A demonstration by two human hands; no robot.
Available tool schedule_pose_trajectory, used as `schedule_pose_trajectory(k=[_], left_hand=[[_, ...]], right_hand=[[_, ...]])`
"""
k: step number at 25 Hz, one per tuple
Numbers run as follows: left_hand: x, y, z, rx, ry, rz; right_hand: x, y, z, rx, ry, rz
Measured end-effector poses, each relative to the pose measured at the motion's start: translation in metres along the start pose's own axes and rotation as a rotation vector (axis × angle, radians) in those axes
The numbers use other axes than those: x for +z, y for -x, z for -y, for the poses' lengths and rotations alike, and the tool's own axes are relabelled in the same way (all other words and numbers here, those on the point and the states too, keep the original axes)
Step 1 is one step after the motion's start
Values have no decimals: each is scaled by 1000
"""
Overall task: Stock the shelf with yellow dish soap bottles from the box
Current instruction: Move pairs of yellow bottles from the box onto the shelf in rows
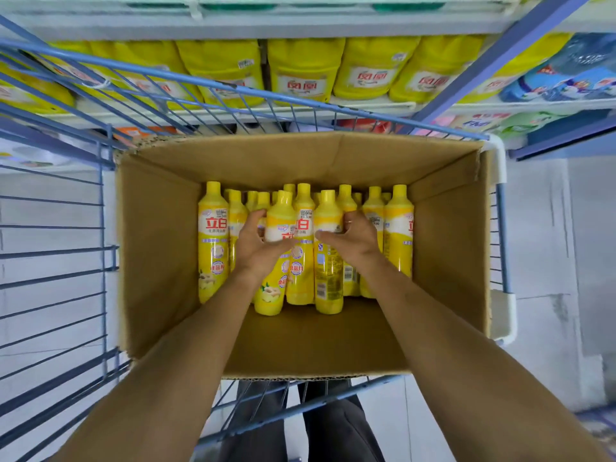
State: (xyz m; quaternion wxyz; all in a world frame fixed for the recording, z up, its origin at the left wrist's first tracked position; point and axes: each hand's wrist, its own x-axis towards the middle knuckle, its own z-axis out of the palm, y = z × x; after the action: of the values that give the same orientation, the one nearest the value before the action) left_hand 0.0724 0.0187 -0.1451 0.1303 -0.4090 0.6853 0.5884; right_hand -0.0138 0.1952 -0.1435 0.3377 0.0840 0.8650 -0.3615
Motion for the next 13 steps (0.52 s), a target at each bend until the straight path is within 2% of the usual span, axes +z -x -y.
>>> schedule_pose_trajectory(k=[5, 8, 13], left_hand=[[-13, 29, -44, 115, 39, 92], [-28, 54, -96, 200, 151, 119], [-54, 102, -200, 377, 212, 128]], right_hand=[[-29, 34, 32, -150, -76, 2], [-66, 59, 71, -254, -186, -24], [-139, 112, 154, -471, -333, -86]])
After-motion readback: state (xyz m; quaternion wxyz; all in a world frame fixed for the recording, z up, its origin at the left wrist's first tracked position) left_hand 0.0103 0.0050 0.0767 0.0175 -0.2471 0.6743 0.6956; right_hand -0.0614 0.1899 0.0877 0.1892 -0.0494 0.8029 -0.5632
